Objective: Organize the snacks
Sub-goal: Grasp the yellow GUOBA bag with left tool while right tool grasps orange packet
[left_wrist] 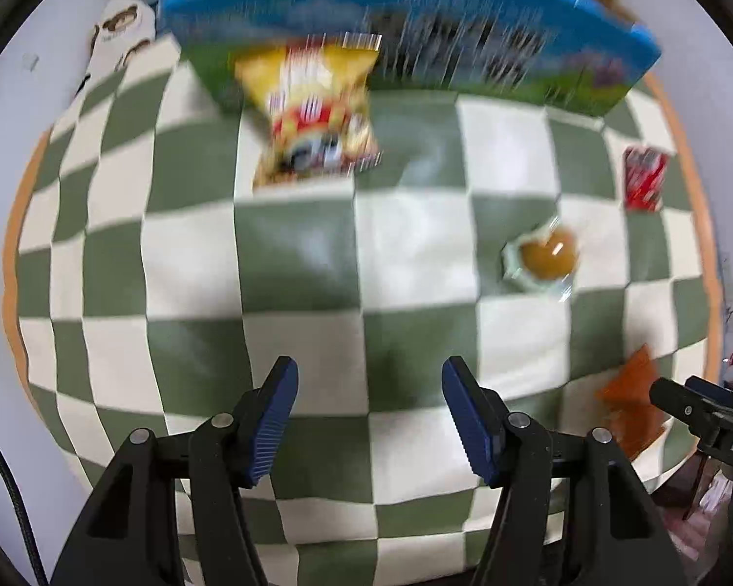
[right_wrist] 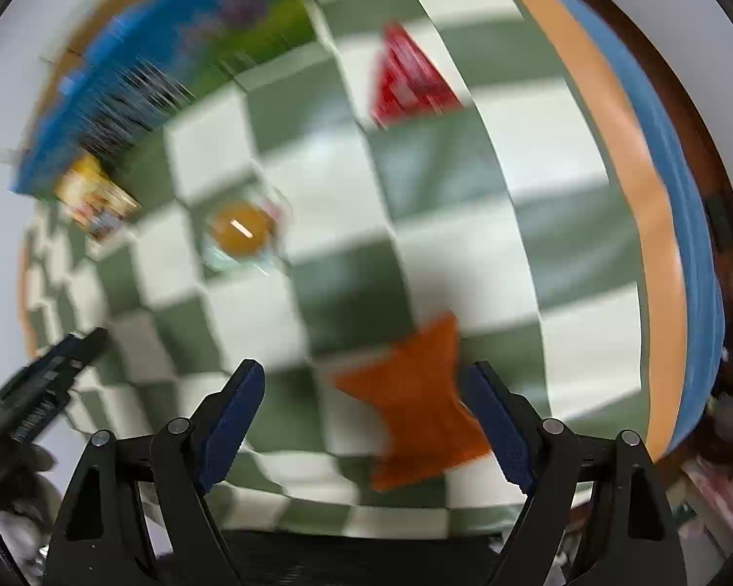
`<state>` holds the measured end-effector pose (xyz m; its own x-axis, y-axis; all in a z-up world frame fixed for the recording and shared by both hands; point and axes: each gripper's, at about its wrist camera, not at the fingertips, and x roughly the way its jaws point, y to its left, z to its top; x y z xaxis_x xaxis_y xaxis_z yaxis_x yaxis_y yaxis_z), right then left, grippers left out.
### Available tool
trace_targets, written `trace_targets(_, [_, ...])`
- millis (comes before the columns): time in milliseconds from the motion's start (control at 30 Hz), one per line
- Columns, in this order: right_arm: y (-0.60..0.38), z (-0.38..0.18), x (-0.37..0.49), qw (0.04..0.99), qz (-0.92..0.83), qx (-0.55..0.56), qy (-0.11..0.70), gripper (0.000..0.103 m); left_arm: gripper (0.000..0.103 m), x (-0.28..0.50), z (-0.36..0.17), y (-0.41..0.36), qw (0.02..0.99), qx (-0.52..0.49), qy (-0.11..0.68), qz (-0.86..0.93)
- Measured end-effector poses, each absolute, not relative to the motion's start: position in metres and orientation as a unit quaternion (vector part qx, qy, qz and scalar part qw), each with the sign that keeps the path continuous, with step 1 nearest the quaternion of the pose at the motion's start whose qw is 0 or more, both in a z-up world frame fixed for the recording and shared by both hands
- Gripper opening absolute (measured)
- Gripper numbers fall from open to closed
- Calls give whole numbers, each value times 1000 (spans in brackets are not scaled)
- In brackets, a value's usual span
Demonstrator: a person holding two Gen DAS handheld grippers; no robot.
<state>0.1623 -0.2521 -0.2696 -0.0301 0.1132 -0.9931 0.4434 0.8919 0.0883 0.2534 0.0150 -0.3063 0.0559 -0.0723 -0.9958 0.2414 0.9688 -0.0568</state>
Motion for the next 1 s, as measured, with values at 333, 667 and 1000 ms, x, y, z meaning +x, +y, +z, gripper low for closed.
trace_targets(333, [-243,-327,140,642,-123,140,744,46,59,259,-313,34,725,43,681,-90])
trace_targets(667, [-231,-292,192,707,-100,165,681,46,59,353,-294,45,767,-48,637,-61])
trace_targets(1000, [-235,-290,248,721,-103,176,662,46,59,393,-333,7,761,-12,648,-41])
